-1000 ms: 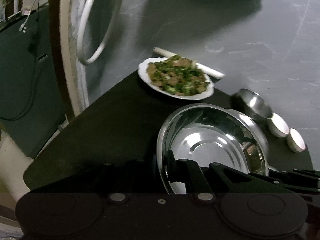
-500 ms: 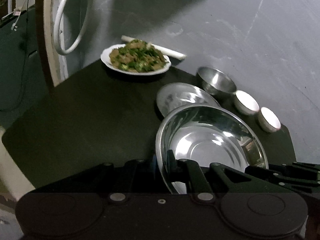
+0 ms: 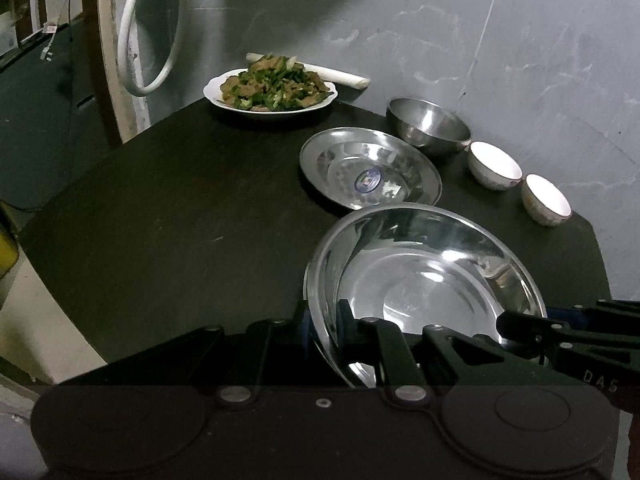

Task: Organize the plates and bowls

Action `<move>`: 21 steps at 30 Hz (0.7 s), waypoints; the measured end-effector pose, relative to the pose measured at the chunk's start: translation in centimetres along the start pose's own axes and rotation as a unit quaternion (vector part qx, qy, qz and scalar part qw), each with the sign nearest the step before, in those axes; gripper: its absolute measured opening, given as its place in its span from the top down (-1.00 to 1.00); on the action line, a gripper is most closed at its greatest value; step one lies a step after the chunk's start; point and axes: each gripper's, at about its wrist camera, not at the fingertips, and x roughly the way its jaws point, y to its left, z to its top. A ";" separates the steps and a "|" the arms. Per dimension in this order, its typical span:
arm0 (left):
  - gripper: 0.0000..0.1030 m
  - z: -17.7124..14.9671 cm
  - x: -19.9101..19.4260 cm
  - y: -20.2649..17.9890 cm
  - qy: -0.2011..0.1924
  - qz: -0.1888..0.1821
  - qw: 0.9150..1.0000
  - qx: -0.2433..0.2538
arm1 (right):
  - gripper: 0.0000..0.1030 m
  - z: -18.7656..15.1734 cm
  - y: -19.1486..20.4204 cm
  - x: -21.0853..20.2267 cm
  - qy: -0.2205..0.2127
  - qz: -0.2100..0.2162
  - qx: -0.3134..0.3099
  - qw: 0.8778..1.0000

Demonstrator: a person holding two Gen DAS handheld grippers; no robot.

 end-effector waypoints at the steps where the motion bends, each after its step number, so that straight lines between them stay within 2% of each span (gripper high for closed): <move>1: 0.74 0.0 0.1 -0.1 0.001 0.002 1.000 0.000 | 0.49 -0.1 0.0 0.1 0.001 0.000 -0.003 1.000; 10: 0.71 0.1 1.2 -0.5 0.007 0.011 1.000 0.010 | 0.48 -0.2 0.1 1.0 0.008 -0.017 -0.022 1.000; 21: 0.65 0.0 1.8 -1.3 0.004 0.023 0.998 0.057 | 0.44 -0.1 1.1 1.5 0.008 -0.042 -0.055 0.998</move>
